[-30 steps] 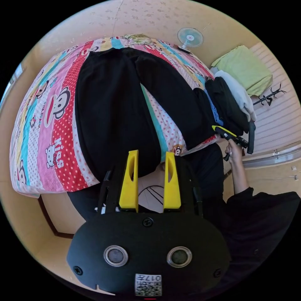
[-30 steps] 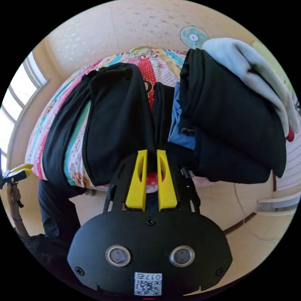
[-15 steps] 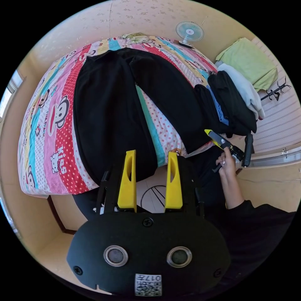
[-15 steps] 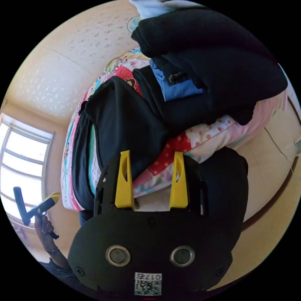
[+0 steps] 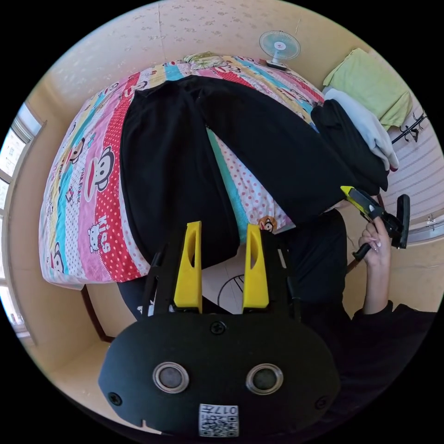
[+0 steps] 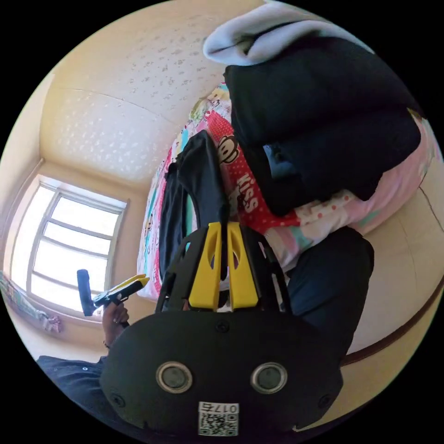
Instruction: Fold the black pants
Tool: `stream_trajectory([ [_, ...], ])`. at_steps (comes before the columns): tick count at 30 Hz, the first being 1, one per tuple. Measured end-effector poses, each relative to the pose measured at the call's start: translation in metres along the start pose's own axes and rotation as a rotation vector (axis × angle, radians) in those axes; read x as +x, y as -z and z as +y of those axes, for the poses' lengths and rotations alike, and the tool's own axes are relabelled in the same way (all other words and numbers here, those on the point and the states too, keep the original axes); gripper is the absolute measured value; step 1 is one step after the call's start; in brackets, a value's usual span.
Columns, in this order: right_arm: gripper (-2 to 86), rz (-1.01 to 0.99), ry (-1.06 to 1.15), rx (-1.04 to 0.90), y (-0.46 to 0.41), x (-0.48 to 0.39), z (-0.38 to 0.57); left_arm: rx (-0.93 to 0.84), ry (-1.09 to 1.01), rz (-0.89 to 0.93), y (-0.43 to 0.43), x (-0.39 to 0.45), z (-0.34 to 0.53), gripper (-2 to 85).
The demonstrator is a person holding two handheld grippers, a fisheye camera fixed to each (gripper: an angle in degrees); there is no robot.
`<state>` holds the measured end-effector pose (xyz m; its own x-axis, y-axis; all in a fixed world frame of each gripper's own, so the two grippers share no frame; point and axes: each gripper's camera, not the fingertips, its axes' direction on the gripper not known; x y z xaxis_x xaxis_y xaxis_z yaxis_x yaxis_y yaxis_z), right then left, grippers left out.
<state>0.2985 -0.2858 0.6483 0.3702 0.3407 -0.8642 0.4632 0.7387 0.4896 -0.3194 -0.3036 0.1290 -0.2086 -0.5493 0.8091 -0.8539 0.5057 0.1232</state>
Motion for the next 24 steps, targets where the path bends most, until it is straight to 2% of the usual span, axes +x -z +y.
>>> stream_trajectory([
  [1,3.0,0.022,0.032,0.009,0.005,-0.005,0.004,0.001,0.004,0.014,0.000,-0.001,0.002,13.6],
  [3,2.8,0.189,0.132,0.069,0.016,-0.012,0.025,0.000,0.003,0.036,-0.001,-0.003,0.005,13.6],
  [6,2.7,0.371,0.082,0.037,-0.002,0.021,0.046,-0.012,0.001,0.044,-0.004,-0.006,0.008,13.6],
  [8,2.7,0.314,0.027,0.018,-0.005,0.039,0.053,-0.029,-0.004,0.058,-0.005,-0.008,0.009,13.6],
  [10,2.7,0.285,0.062,0.035,0.000,0.030,0.056,-0.021,-0.027,0.121,0.003,-0.010,0.008,13.8],
  [13,2.6,0.250,0.300,0.105,0.013,-0.022,0.066,0.069,-0.055,0.228,0.031,-0.015,0.001,14.8],
  [14,2.6,0.161,0.393,0.118,0.016,-0.042,0.072,0.086,-0.060,0.256,0.037,-0.016,-0.002,15.4],
  [18,2.7,-0.042,0.685,-0.024,-0.018,-0.102,0.095,0.123,-0.117,0.471,0.062,-0.026,-0.037,17.9],
  [21,2.7,0.006,0.864,-0.126,-0.059,-0.129,0.126,0.117,-0.108,0.557,0.058,-0.039,-0.064,18.0],
  [24,2.8,0.057,0.902,-0.189,-0.092,-0.135,0.147,0.052,-0.063,0.541,0.033,-0.053,-0.083,13.6],
])
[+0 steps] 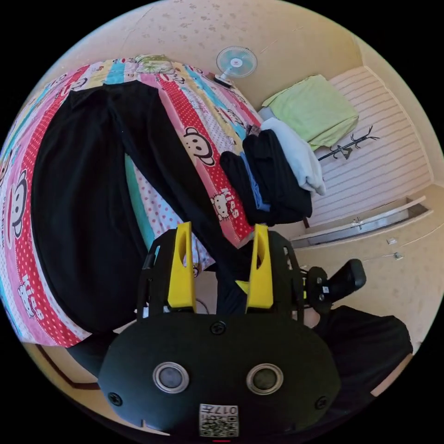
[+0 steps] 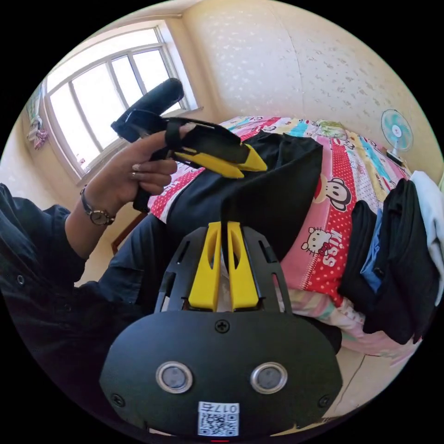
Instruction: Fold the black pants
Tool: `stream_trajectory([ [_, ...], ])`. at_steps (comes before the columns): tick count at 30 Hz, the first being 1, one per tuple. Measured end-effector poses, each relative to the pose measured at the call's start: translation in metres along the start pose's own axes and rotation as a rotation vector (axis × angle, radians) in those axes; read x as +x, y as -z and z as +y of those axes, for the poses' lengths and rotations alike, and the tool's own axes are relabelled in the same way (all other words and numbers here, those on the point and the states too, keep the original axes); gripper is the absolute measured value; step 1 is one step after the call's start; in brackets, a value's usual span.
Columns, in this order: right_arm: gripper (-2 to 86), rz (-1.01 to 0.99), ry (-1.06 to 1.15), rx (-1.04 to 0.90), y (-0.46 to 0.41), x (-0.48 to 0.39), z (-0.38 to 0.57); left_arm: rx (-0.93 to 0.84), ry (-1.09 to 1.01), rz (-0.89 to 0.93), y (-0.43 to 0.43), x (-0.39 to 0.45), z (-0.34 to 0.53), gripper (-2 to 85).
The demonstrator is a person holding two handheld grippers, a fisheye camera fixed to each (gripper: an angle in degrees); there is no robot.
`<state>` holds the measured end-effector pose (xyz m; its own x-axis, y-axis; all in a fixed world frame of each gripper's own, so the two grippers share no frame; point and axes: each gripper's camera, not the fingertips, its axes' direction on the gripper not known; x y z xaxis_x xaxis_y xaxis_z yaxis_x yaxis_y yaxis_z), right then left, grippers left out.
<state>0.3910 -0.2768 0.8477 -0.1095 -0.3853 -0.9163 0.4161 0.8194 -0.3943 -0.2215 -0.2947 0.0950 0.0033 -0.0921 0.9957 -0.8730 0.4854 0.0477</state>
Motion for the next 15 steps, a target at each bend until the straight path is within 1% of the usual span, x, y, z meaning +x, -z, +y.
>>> stream_trajectory([
  [1,2.8,-0.005,-0.004,0.000,-0.004,-0.001,0.001,-0.049,0.047,-0.018,-0.011,-0.014,-0.003,9.1],
  [2,2.8,-0.016,-0.006,-0.005,-0.009,-0.002,0.004,-0.068,0.065,-0.011,-0.016,-0.020,-0.003,8.5],
  [3,2.8,-0.025,-0.001,-0.026,-0.015,0.000,0.006,-0.085,0.078,0.048,-0.022,-0.031,-0.001,7.1],
  [4,2.8,-0.027,0.002,-0.043,-0.018,0.001,0.006,-0.071,0.086,0.115,-0.022,-0.040,0.005,5.6],
  [7,2.8,-0.039,0.048,-0.130,-0.032,0.010,0.010,0.009,0.062,0.214,-0.009,-0.051,0.022,2.9],
  [9,2.7,-0.076,0.199,-0.256,-0.038,0.014,0.000,0.069,0.048,0.218,0.007,-0.053,0.033,1.8],
  [11,2.8,-0.119,0.326,-0.309,-0.030,0.022,-0.023,0.124,0.030,0.211,0.027,-0.055,0.045,1.1],
  [12,2.7,-0.092,0.351,-0.290,-0.022,0.034,-0.048,0.142,0.023,0.210,0.039,-0.058,0.051,0.8],
  [13,2.7,-0.062,0.341,-0.268,-0.020,0.043,-0.064,0.158,0.026,0.212,0.050,-0.062,0.057,0.5],
  [15,5.2,0.085,0.116,-0.210,-0.035,0.099,-0.151,0.181,0.032,0.221,0.065,-0.070,0.066,0.3],
])
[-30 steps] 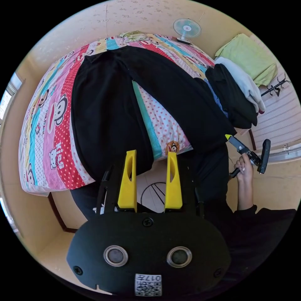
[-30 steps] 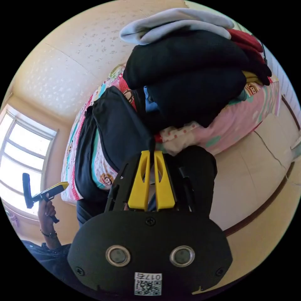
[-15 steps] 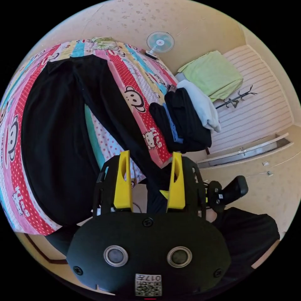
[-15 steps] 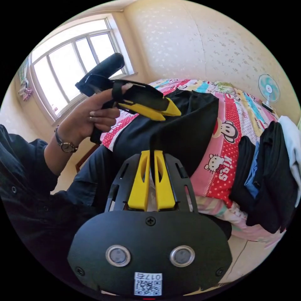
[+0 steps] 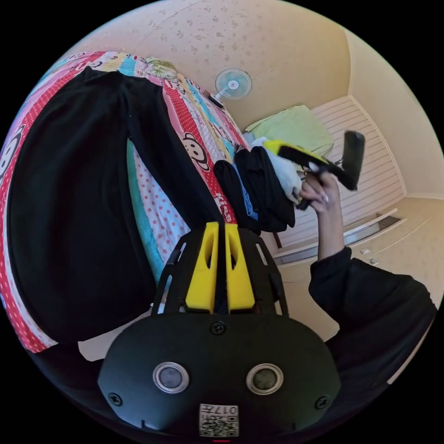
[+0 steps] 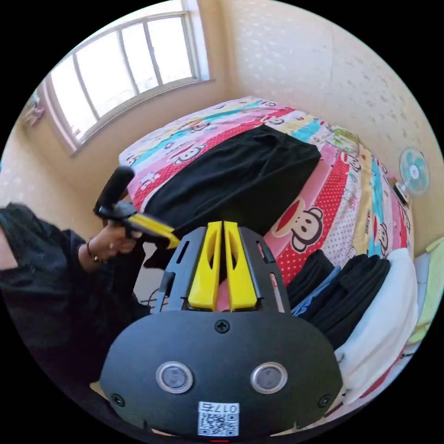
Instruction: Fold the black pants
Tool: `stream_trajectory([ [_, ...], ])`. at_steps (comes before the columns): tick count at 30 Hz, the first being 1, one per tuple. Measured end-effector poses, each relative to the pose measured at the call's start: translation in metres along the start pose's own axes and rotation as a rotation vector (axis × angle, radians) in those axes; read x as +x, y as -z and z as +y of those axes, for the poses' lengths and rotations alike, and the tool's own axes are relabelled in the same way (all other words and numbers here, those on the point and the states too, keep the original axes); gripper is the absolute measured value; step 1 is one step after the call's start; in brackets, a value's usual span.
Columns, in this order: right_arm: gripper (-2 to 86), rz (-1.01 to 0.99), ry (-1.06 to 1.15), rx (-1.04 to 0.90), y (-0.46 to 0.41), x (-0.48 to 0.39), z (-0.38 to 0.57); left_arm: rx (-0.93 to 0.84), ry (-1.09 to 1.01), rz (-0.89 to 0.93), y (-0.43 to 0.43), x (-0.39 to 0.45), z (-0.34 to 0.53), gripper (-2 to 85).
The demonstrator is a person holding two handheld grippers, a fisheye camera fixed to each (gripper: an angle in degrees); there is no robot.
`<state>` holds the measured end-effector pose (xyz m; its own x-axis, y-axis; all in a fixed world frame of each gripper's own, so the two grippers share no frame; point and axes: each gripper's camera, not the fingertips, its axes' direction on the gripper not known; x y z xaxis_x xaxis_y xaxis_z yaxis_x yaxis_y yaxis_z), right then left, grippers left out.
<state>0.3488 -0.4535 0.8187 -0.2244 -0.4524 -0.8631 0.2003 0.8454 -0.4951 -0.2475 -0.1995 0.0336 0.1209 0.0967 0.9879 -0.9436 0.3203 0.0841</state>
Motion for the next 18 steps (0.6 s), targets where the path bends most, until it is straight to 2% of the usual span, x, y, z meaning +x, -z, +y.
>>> stream_trajectory([
  [3,14.7,0.013,-0.215,-0.021,-0.062,0.083,-0.116,0.028,-0.006,0.004,0.024,-0.005,0.006,0.0],
  [6,17.7,-0.074,-0.398,-0.019,-0.144,0.150,-0.207,0.026,-0.022,0.007,0.039,-0.007,0.008,-0.1],
  [10,17.9,0.121,-0.560,-0.017,-0.227,0.191,-0.266,0.045,-0.021,0.035,0.064,-0.009,0.012,-0.2],
  [12,17.0,0.275,-0.654,-0.077,-0.277,0.214,-0.273,0.050,-0.021,0.049,0.075,-0.009,0.014,-0.3],
  [14,15.2,0.344,-0.697,-0.112,-0.306,0.227,-0.265,0.059,-0.017,0.054,0.088,-0.009,0.017,-0.3],
  [15,8.1,0.335,-0.692,-0.120,-0.319,0.232,-0.261,0.066,-0.015,0.054,0.098,-0.010,0.019,-0.3],
  [16,4.6,0.337,-0.680,-0.115,-0.322,0.232,-0.261,0.074,-0.010,0.048,0.108,-0.013,0.022,-0.3],
  [18,3.2,0.412,-0.611,-0.053,-0.322,0.218,-0.265,0.101,0.010,0.066,0.123,-0.019,0.028,-0.3],
])
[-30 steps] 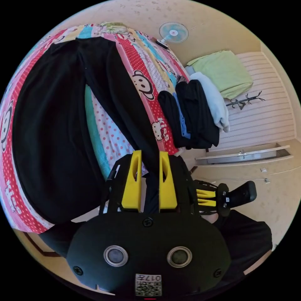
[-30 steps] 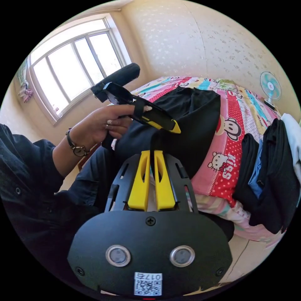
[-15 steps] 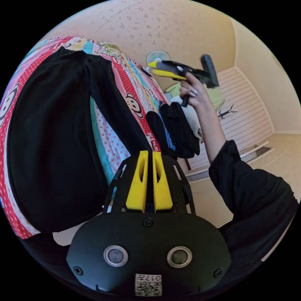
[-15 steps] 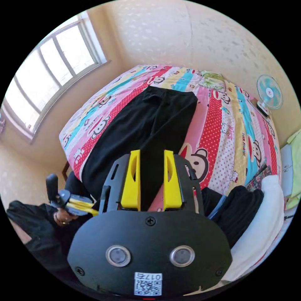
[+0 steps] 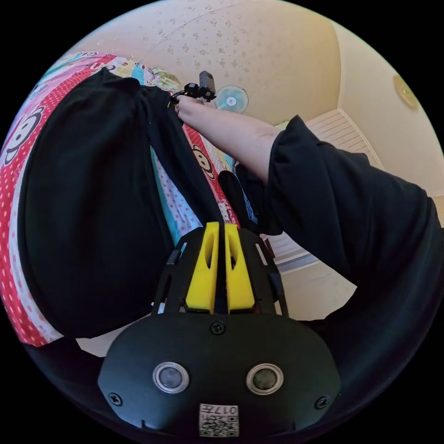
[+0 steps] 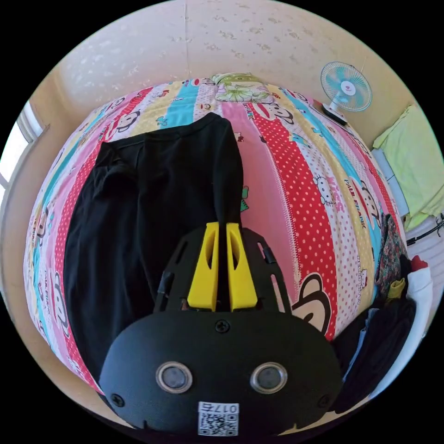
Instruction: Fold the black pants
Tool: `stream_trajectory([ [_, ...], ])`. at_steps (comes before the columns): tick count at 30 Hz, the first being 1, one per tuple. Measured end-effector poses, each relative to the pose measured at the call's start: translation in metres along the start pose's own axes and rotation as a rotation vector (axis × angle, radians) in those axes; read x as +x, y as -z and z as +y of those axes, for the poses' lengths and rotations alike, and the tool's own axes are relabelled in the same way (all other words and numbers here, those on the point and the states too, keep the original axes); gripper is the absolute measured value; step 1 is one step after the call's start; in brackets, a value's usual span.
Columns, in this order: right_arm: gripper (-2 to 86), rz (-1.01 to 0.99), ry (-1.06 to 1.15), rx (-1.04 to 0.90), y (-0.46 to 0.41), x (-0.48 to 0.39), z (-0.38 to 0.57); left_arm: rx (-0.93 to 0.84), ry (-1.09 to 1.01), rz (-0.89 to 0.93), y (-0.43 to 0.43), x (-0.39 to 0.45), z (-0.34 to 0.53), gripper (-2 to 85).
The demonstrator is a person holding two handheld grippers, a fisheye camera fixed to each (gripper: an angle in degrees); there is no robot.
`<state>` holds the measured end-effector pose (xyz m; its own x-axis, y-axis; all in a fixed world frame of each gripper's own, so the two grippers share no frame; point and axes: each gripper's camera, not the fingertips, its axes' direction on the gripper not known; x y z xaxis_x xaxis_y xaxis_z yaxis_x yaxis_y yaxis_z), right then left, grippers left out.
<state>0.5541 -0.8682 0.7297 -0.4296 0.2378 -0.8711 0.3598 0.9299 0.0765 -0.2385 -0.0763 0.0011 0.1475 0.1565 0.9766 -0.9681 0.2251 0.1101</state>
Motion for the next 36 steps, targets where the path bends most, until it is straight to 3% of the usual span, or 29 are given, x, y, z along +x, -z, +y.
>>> stream_trajectory([
  [2,2.7,0.004,0.043,0.080,0.013,-0.023,0.001,0.026,0.037,0.032,0.016,-0.006,0.004,-0.4],
  [7,2.4,-0.248,0.250,0.260,0.050,-0.110,0.016,0.128,0.094,-0.011,0.090,-0.009,0.029,-0.5],
  [11,2.8,-0.532,0.356,0.189,0.028,-0.170,0.034,0.185,0.185,-0.072,0.134,-0.015,0.063,-0.4],
  [16,3.4,-0.578,0.481,0.106,-0.001,-0.197,0.088,0.258,0.285,-0.221,0.177,-0.014,0.111,0.6],
  [23,5.4,-0.518,0.588,0.167,0.066,-0.072,0.192,0.290,0.320,-0.384,0.222,0.003,0.123,10.0],
  [26,10.6,-0.551,0.476,0.102,0.077,0.018,0.243,0.338,0.279,-0.450,0.242,0.004,0.102,12.5],
  [28,12.9,-0.554,0.363,0.037,0.072,0.063,0.277,0.273,0.254,-0.414,0.239,-0.012,0.066,13.6],
  [30,13.8,-0.695,0.207,-0.015,0.063,0.108,0.335,0.199,0.259,-0.380,0.224,-0.029,0.036,14.1],
  [33,12.8,-0.908,0.140,-0.012,0.053,0.122,0.402,0.104,0.334,-0.416,0.194,-0.050,0.003,15.5],
  [36,6.7,-0.850,0.043,0.069,0.067,0.123,0.443,0.098,0.350,-0.576,0.175,-0.034,-0.005,12.2],
])
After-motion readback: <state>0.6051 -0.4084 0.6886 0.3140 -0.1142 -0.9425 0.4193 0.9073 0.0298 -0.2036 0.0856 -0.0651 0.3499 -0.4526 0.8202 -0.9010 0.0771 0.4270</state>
